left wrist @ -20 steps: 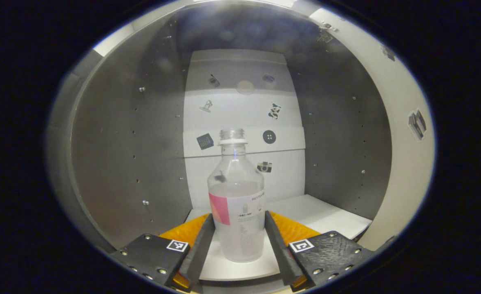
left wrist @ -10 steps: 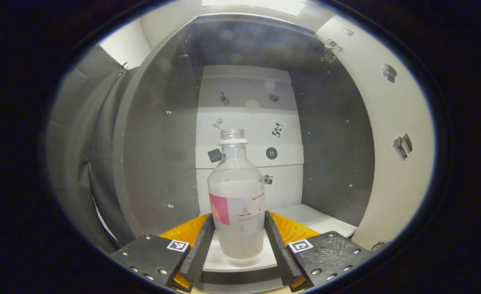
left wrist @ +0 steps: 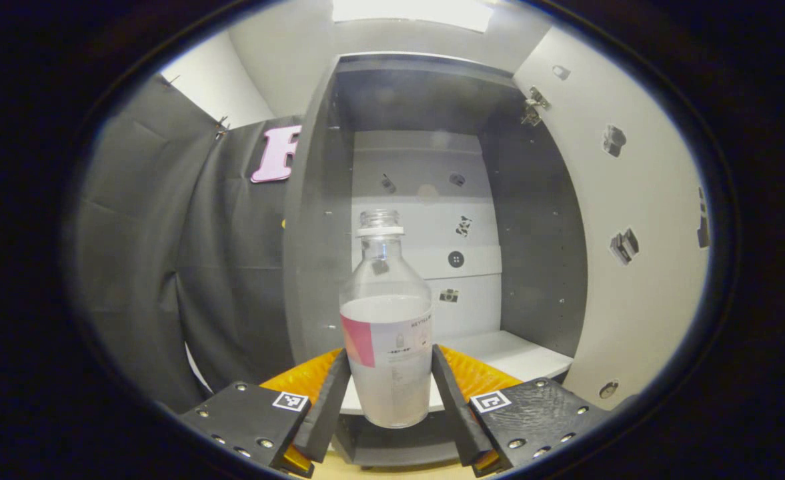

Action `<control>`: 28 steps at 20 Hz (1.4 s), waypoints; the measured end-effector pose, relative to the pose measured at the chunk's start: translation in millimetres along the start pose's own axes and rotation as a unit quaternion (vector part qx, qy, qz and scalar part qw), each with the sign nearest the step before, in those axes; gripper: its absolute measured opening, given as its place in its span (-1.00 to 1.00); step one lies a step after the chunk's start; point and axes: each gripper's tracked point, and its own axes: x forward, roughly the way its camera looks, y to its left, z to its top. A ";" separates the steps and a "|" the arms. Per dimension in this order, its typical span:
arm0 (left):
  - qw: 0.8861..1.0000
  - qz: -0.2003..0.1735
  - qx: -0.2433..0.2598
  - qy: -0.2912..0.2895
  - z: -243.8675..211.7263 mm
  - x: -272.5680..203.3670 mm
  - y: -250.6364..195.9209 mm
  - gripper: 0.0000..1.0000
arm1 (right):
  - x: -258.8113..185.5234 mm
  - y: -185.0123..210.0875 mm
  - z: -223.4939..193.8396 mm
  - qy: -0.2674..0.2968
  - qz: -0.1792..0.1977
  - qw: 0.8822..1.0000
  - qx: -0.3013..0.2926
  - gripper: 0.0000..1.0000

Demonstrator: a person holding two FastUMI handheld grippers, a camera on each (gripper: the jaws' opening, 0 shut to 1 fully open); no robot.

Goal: Open the cabinet door with the right hand, grasp the bottle in the cabinet with the left hand and place it on the coaster, then close the cabinet door with the right hand.

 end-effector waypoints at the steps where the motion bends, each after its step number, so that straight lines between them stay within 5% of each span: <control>1: 1.000 0.007 0.001 0.002 -2.0 -6.7 5.2 0.42 | -0.4 1.4 -1.0 0.002 0.006 1.000 0.001 0.96; 11: 0.998 0.064 0.000 0.000 -25.9 -99.7 50.0 0.41 | -4.6 22.6 -13.4 0.013 0.053 0.999 -0.002 0.86; 19: 0.994 0.102 -0.020 0.027 -79.6 -164.0 72.6 0.46 | -13.7 31.6 -26.3 0.023 0.073 0.997 -0.004 0.96; 28: 0.990 0.128 -0.026 0.057 -148.7 -205.8 78.5 0.42 | -21.5 17.7 -44.1 0.038 0.066 0.997 -0.014 0.86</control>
